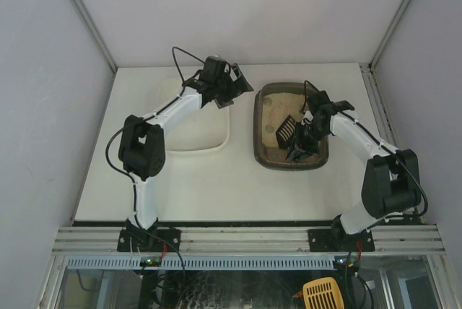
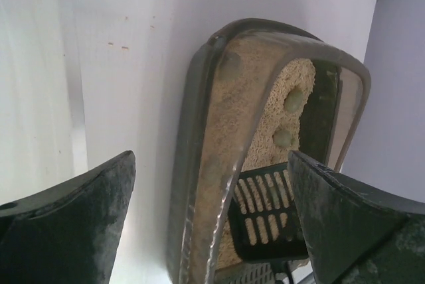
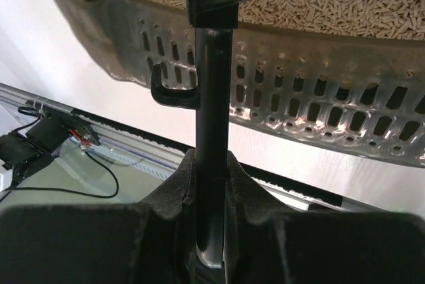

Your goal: Clean the litter box

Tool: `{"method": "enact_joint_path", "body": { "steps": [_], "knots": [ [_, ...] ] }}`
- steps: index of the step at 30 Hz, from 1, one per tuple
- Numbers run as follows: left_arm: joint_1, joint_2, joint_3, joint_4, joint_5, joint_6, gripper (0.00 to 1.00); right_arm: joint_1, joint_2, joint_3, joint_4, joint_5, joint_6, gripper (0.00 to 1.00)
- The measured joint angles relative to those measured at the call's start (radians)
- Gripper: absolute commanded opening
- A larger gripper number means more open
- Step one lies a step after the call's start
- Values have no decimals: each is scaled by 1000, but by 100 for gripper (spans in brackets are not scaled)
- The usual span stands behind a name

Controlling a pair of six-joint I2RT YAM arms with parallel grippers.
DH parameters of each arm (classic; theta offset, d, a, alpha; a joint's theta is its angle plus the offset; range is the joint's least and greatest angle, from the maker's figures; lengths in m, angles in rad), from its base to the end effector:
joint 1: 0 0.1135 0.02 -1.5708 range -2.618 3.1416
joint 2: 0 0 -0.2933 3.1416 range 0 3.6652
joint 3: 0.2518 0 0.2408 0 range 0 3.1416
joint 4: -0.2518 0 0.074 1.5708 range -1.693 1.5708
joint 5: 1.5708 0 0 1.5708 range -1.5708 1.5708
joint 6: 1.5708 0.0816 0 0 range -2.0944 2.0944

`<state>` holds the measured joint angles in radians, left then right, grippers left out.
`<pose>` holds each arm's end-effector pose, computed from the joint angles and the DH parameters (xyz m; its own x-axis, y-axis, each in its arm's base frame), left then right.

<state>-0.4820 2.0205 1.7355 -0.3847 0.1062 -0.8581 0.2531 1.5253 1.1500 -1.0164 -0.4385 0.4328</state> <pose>0.4477 -0.2440 0.2733 -0.7641 -0.4493 -0.4629 -0.0666 0.7686 -0.6362 0.2546 0.1016 0.2313 -0.9906 0.1360 0.0135 0.1273 0.8819 0.4540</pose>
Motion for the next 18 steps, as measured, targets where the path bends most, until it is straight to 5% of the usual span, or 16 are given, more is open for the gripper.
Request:
{"method": "enact_joint_path", "body": {
  "steps": [7, 18],
  "knots": [
    [-27, 58, 0, 20, -6, -154, 100, -13, 72, 29, -13, -21, 21, 0],
    [-43, 60, 2, 44, -6, -195, 100, -8, 223, 156, -5, -72, 47, 0]
  ]
}}
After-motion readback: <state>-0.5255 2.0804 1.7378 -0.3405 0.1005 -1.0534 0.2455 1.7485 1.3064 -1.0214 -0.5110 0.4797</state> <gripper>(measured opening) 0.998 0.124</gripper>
